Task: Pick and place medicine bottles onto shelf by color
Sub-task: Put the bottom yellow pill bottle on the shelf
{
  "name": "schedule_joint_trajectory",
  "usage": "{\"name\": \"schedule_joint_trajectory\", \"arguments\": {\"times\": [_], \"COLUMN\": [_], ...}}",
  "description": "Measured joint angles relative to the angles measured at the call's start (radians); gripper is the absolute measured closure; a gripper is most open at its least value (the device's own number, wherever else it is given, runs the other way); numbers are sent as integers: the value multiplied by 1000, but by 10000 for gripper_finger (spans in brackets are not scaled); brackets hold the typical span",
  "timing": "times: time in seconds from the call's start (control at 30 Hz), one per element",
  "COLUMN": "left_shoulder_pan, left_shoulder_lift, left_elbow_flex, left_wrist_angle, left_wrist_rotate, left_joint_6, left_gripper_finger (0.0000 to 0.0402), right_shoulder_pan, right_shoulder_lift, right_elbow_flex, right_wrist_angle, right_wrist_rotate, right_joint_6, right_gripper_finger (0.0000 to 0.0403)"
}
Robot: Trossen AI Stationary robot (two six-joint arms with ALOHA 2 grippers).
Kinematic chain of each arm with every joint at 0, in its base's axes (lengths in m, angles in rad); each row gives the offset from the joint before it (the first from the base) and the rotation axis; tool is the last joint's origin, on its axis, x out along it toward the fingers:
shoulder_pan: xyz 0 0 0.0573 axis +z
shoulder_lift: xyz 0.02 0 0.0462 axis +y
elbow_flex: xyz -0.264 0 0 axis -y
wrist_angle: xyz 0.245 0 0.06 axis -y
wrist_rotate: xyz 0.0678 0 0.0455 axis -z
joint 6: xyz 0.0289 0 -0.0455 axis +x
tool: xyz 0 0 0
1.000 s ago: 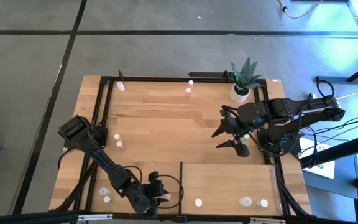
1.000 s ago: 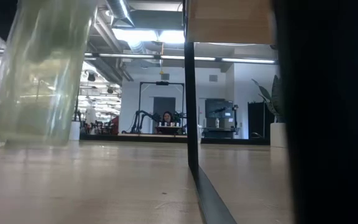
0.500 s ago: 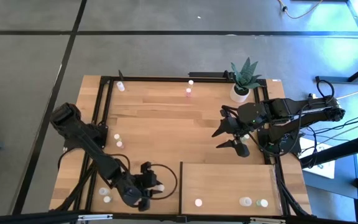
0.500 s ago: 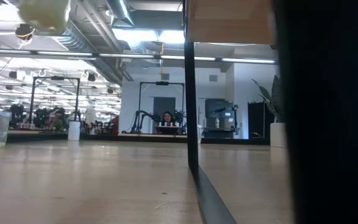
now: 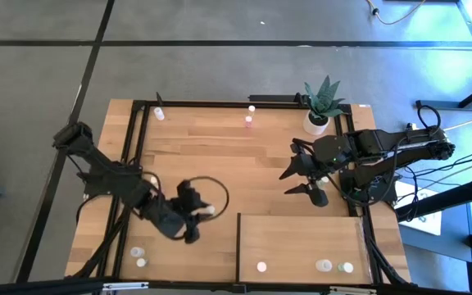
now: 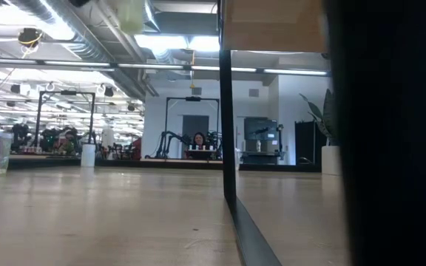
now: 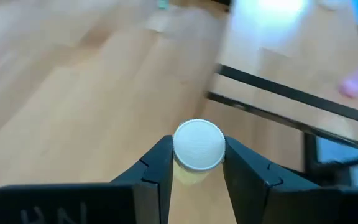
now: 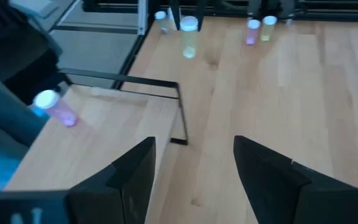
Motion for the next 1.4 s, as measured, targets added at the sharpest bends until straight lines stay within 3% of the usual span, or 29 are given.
{"name": "schedule_joint_trajectory", "arguments": {"times": [0.2,0.53,0.77,1.03,1.4], "left_shoulder_pan": [131,431,599,644,644], "left_shoulder_lift": [-31,-34,-30,27,146], "left_elbow_flex": [-1,-1,-1,-1,-1], "left_wrist_angle": [-36,12,45,53,93], "left_wrist_rotate": [11,201,242,261,290], "left_joint_6": [38,224,318,321,346], "left_gripper_finger": [294,294,294,294,294], "right_shoulder_pan": [-1,-3,-3,-11,-81], "right_shoulder_lift": [0,0,0,0,0], "right_elbow_flex": [0,0,0,0,0], "right_wrist_angle": [0,0,1,5,10], "right_wrist_rotate": [73,195,318,400,411], "right_joint_6": [0,0,-1,-4,0], "right_gripper_finger": [185,185,185,185,185]}}
